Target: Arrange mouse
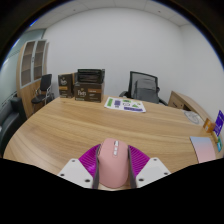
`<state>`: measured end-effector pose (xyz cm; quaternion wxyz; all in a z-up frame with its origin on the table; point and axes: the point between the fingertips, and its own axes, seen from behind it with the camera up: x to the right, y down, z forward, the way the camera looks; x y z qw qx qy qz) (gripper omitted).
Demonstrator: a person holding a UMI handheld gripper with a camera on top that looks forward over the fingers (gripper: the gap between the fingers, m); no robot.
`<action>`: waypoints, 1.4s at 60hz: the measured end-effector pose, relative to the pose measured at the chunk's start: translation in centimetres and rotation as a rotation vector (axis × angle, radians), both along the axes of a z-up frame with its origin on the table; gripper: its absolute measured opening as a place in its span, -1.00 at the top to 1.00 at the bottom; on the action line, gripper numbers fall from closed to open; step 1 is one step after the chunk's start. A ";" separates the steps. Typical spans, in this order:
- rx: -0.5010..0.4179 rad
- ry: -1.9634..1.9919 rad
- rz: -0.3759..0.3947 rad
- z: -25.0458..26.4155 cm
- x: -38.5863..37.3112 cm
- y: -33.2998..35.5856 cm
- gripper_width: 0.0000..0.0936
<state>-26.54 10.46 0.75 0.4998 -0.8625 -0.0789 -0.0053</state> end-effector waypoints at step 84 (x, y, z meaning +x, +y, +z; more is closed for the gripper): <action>0.043 -0.001 -0.208 4.7 44.4 -6.4 -0.81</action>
